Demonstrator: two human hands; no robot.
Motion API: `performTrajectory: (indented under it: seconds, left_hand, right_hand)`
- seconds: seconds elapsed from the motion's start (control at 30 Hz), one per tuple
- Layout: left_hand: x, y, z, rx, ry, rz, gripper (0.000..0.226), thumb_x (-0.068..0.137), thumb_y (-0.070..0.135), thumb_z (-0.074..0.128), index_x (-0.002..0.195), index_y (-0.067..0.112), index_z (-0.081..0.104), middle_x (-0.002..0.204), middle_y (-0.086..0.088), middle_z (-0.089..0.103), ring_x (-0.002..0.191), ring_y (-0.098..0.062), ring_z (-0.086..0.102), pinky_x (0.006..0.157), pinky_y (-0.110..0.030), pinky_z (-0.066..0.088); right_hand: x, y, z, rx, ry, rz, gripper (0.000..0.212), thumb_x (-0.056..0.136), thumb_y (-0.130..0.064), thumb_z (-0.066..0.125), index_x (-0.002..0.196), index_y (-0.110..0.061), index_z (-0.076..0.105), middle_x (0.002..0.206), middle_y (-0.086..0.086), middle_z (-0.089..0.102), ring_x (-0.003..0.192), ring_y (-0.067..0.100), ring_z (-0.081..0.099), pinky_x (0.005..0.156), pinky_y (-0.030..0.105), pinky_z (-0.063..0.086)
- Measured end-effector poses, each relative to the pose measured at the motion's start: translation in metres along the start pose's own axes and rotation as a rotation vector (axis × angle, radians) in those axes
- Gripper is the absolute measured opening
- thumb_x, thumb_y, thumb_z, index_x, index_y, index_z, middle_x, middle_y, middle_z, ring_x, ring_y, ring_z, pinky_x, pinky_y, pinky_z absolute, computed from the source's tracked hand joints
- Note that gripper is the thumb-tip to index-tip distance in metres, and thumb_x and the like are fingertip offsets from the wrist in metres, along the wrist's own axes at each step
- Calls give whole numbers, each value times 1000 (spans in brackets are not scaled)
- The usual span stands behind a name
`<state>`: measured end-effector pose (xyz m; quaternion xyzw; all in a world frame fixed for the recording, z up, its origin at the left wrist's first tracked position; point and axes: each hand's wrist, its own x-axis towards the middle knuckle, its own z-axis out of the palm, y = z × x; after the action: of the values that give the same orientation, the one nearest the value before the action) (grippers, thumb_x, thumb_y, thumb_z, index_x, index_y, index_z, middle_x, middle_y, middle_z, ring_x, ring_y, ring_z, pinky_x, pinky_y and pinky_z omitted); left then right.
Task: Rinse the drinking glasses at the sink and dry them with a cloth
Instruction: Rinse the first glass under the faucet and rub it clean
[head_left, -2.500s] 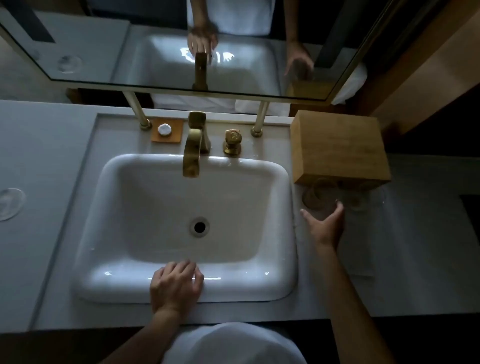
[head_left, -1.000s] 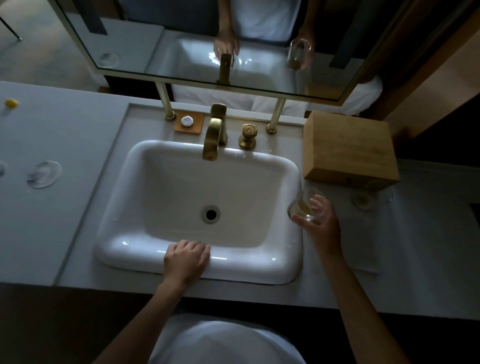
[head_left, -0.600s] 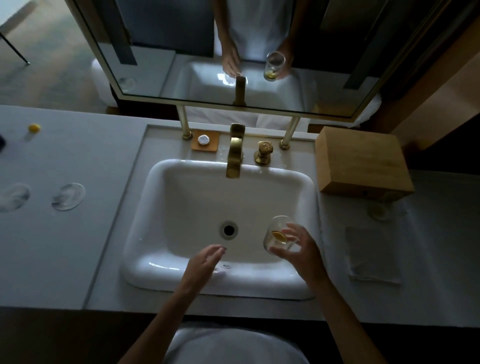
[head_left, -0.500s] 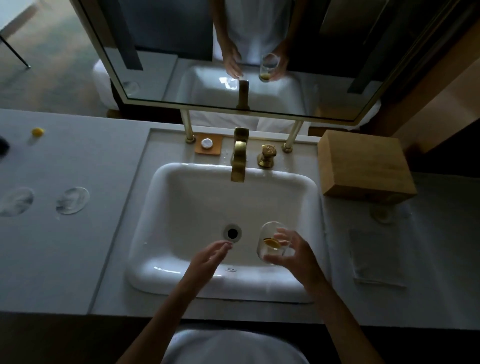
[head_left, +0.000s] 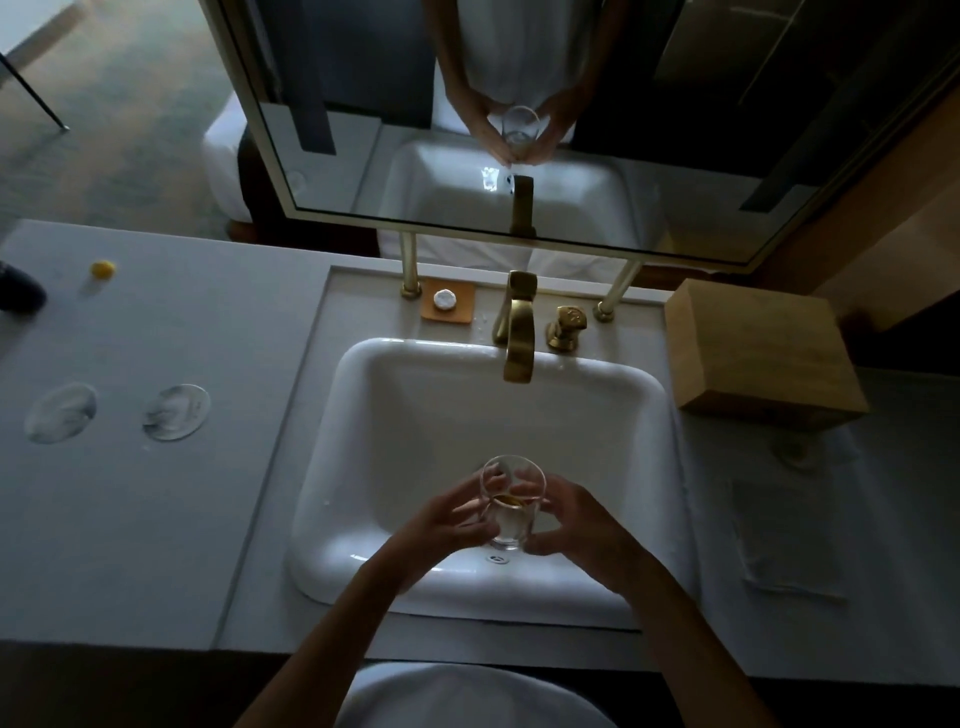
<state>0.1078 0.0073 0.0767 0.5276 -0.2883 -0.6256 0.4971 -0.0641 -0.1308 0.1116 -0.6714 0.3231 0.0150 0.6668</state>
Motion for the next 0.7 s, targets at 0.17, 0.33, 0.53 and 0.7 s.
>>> performTrajectory:
  seconds: [0.17,0.33,0.53,0.7]
  left_hand:
    - [8,2,-5,-53,40,-6,70,80,3,75,141,25,51,137,-4,64,128,-21,59,91,-31,54]
    - [18,0,-8,-80,107,-12,73,69,11,85,135,22,55,133,-6,65,123,-25,63,93,-37,56]
    - [34,-1,-7,-33,168,-4,65,71,1,84,129,13,57,126,-11,67,116,-29,66,88,-35,58]
    - [48,-4,-10,-12,213,-24,59,72,0,85,124,13,60,118,-8,72,107,-25,70,82,-31,58]
  right_hand:
    - [5,-7,7,-4,-3,-12,63,77,5,76,130,-26,59,127,-4,65,121,15,59,91,47,57]
    - [10,-10,9,159,27,30,49,82,-10,76,127,-24,62,129,4,63,124,25,58,93,50,56]
    - [17,-9,2,416,19,128,32,94,-12,61,126,-15,63,128,15,63,122,31,59,96,57,52]
    - [34,5,-20,340,67,188,47,90,18,48,129,-7,54,127,16,65,115,29,64,92,45,57]
